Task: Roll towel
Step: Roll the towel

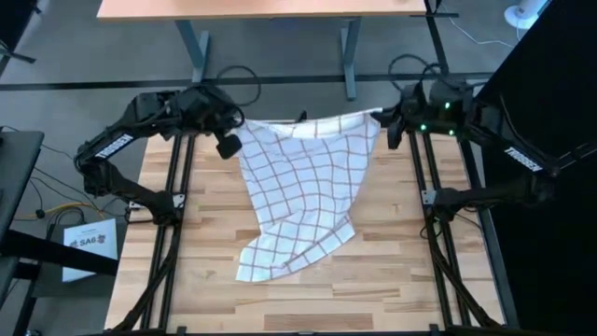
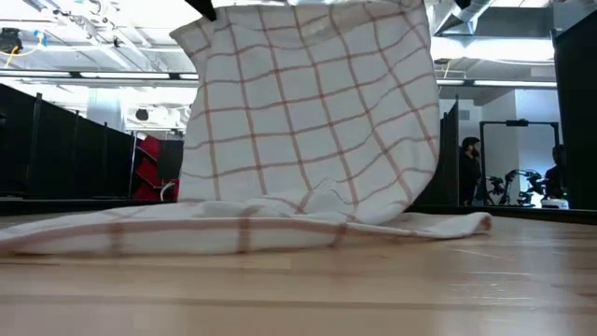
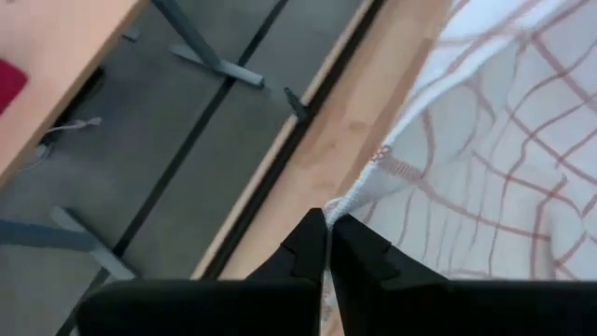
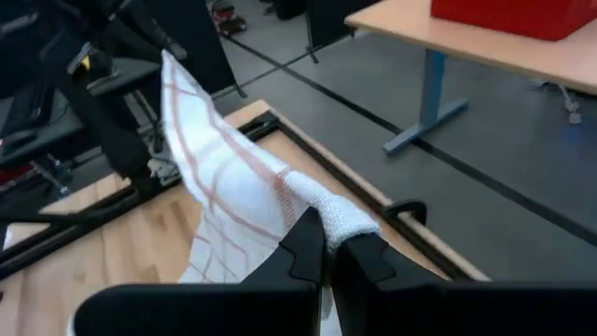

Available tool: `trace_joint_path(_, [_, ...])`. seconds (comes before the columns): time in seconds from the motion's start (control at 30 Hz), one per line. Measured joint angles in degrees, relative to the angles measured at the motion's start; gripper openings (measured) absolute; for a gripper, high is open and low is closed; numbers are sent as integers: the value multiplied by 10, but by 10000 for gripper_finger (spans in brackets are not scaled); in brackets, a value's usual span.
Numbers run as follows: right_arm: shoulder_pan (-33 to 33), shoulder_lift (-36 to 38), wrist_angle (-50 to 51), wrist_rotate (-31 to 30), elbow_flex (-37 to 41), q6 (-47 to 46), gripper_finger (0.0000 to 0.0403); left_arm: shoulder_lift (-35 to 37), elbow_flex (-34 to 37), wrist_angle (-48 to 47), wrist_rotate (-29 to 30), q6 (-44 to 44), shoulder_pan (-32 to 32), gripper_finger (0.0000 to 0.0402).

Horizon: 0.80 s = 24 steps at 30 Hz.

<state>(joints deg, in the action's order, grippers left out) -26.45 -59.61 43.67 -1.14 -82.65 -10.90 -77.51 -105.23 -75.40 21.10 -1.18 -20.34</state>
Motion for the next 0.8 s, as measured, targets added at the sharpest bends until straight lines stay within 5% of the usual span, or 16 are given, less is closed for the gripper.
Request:
trace_joint_path(0.5, [-220, -50, -136, 206, 0, 50, 0, -1, 0, 151, -3, -93, -121, 0])
trace_joint_path(0.8, [-303, -79, -229, 251, 0, 49, 0, -1, 0, 265, -29, -131, -167, 0])
